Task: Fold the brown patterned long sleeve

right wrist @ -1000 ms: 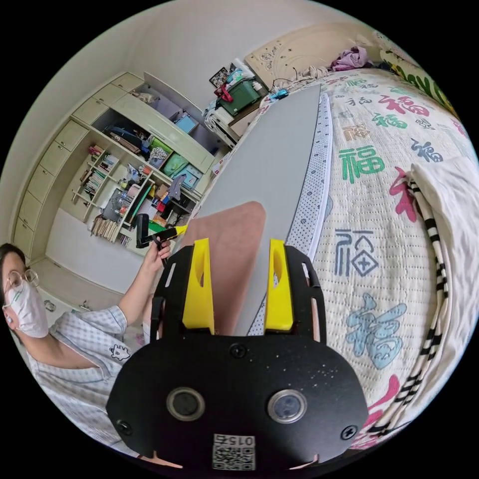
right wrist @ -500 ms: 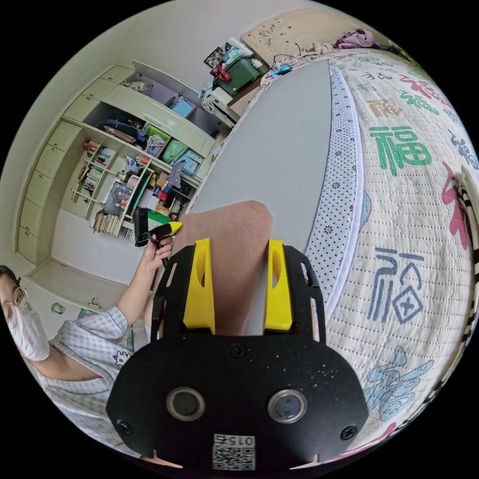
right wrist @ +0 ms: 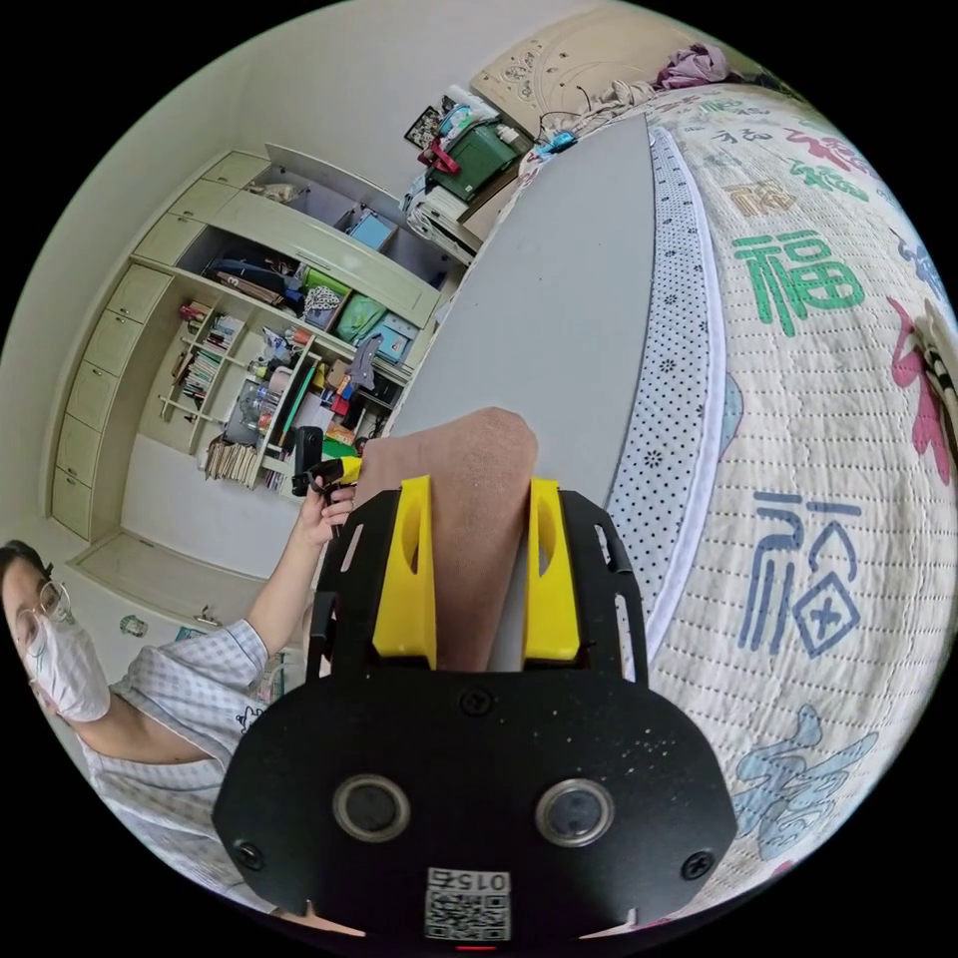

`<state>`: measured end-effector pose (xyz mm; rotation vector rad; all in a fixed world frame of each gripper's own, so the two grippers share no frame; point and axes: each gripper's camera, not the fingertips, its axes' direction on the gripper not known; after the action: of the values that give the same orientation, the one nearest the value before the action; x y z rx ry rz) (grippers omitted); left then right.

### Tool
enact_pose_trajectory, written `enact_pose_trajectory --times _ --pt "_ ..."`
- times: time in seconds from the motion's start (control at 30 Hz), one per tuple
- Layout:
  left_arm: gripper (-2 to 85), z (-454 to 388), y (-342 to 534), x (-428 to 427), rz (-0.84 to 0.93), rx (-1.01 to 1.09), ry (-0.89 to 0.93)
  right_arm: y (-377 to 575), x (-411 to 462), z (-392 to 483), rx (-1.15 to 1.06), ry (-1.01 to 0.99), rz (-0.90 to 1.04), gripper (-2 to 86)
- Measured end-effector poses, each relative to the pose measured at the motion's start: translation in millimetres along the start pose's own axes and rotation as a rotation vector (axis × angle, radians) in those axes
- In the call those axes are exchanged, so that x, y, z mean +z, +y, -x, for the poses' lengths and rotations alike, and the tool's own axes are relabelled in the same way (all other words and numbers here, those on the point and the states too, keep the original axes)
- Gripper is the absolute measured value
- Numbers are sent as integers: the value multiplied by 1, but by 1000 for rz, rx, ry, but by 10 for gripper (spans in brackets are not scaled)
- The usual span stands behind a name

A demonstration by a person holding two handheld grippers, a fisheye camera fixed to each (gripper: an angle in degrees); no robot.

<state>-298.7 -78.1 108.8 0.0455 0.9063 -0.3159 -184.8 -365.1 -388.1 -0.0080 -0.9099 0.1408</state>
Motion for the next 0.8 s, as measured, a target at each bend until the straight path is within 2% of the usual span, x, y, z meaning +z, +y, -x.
enact_pose_trajectory --times 0.17,0.23,0.33,0.43,0.63,0.8 --pt "106 6 -15 25 52 -50 86 2 26 71 15 1 0 130" --pt "91 -1 -17 31 67 -23 50 6 31 98 14 24 -6 113" --pt "73 -27 -8 26 -5 64 34 17 29 150 -17 19 -52 84" --pt "66 -73 6 15 -77 174 56 38 9 209 -62 -75 -156 78" --pt "62 -228 35 5 -153 497 48 121 -79 351 -319 -100 -378 75" --pt "60 -380 60 51 -158 803 55 203 -170 436 -464 -1 -557 75"
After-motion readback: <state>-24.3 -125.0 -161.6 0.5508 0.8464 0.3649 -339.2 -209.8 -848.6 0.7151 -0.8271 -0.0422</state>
